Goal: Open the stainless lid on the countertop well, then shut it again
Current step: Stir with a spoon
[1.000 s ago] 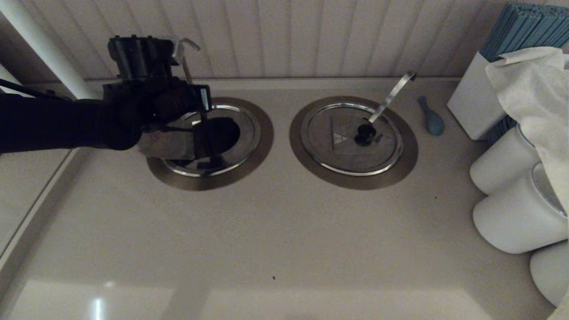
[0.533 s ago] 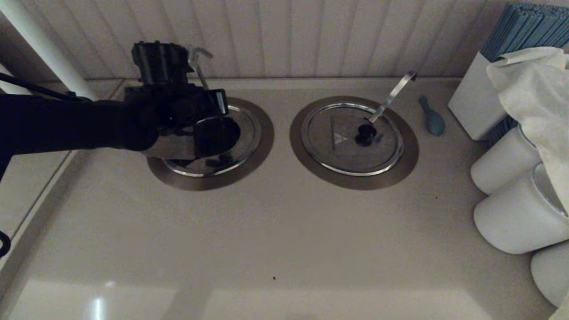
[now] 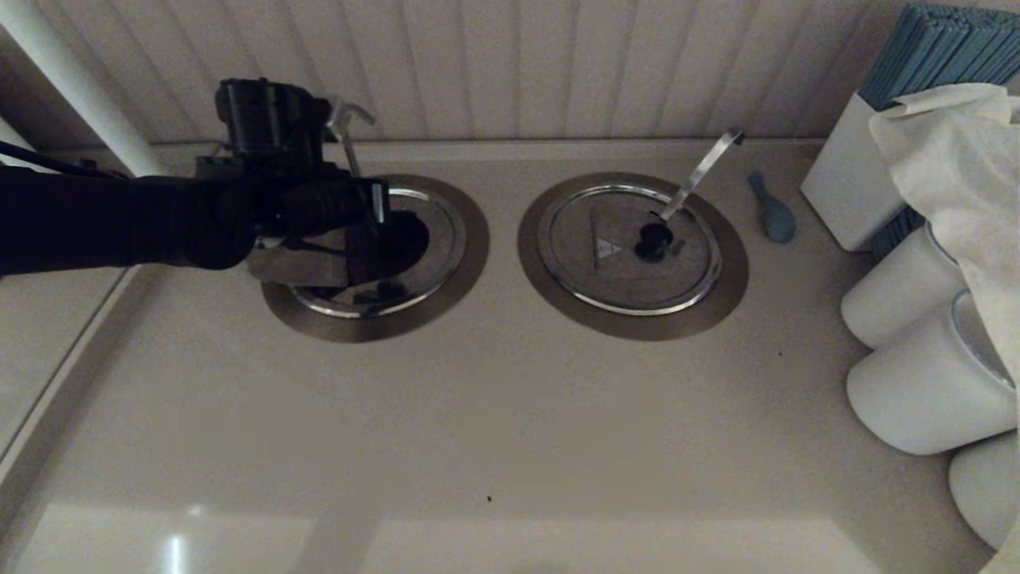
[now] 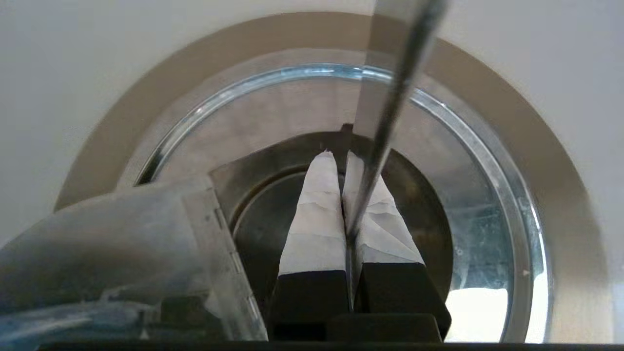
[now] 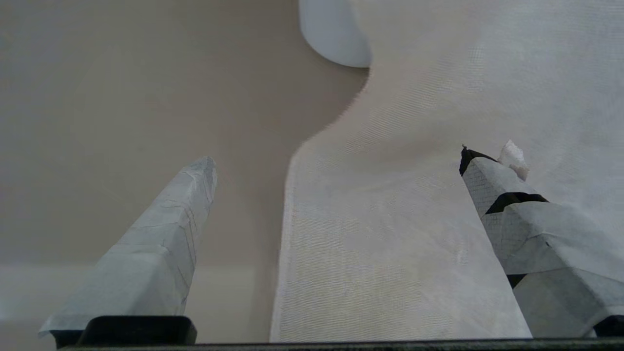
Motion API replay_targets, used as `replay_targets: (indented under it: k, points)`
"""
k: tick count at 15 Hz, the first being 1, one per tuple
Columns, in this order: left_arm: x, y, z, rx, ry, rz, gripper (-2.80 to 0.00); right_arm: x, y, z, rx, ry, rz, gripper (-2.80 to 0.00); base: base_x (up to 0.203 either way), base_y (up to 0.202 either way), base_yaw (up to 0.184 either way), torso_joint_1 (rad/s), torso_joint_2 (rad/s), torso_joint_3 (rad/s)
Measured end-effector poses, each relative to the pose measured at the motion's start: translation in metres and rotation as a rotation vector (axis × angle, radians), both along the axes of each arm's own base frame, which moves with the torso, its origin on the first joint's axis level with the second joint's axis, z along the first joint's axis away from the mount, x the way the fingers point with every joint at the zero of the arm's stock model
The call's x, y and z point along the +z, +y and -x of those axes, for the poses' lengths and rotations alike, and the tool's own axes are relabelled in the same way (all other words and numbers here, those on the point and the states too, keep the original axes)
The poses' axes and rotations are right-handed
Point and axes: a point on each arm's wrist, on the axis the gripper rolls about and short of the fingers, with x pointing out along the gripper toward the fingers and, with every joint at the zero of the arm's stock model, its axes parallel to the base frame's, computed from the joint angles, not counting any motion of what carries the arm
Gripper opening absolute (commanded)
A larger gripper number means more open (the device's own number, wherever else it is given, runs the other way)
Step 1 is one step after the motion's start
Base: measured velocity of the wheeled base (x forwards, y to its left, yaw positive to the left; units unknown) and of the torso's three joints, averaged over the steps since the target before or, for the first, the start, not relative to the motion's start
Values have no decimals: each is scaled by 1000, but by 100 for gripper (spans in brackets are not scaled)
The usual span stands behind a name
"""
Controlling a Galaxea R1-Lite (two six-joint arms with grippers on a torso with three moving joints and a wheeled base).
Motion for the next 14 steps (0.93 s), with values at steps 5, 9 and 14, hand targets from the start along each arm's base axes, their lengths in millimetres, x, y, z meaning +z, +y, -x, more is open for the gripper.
replay_targets:
  k: [5, 9, 14]
  points:
    - [13, -2, -24, 116, -151, 95, -280, 0, 0, 0, 0, 0, 0, 0, 0, 0, 0, 0, 0, 0]
    - [6, -23, -25, 84, -169, 126, -280, 0, 0, 0, 0, -1, 0, 0, 0, 0, 0, 0, 0, 0]
    - [-2, -35, -19, 21, -83, 140, -280, 0, 0, 0, 0, -1, 0, 0, 0, 0, 0, 0, 0, 0]
